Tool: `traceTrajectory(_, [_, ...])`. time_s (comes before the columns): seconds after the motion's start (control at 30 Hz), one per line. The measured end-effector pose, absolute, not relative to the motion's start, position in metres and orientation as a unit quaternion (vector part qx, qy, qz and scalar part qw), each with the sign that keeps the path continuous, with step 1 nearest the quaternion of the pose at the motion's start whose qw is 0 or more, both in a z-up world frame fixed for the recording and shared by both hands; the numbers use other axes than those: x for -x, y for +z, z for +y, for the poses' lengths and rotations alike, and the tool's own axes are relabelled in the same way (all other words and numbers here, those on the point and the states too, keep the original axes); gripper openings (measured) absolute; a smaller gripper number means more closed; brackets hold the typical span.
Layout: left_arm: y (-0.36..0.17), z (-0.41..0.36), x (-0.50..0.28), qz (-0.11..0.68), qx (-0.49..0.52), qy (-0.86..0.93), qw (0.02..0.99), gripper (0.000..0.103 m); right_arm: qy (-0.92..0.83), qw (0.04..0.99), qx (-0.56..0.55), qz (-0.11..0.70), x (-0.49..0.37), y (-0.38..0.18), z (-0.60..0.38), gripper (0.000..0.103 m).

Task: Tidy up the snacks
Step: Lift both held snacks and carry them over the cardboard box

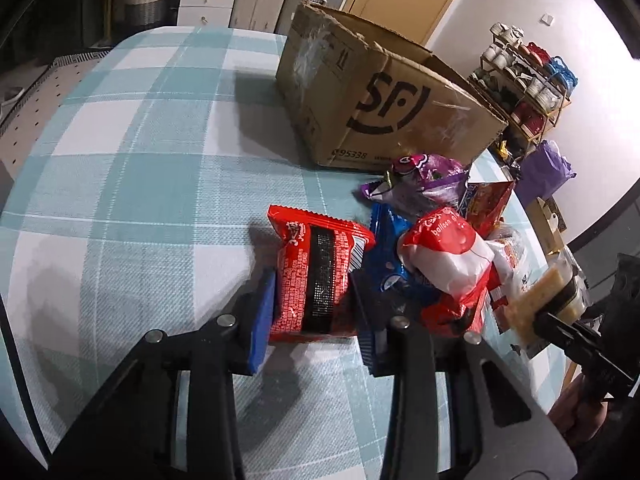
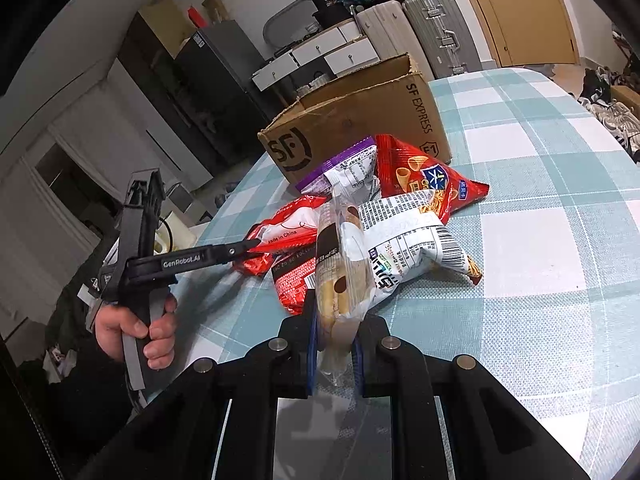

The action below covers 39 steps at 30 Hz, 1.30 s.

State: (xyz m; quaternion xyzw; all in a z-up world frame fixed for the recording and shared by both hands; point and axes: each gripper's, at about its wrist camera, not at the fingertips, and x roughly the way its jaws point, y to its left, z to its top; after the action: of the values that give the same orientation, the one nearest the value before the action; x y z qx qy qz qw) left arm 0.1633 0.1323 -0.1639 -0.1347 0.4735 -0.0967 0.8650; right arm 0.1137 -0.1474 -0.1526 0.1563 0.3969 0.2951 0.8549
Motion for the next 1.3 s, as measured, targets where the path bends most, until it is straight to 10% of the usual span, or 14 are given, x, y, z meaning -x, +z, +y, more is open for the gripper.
traceTrajectory(1.3, [0.009, 0.096, -0.160, 0.364, 0.084, -0.146, 0.916, 0.033, 0.331, 0.881, -0.092, 0.326, -0.207, -0.031, -0.092, 0.014])
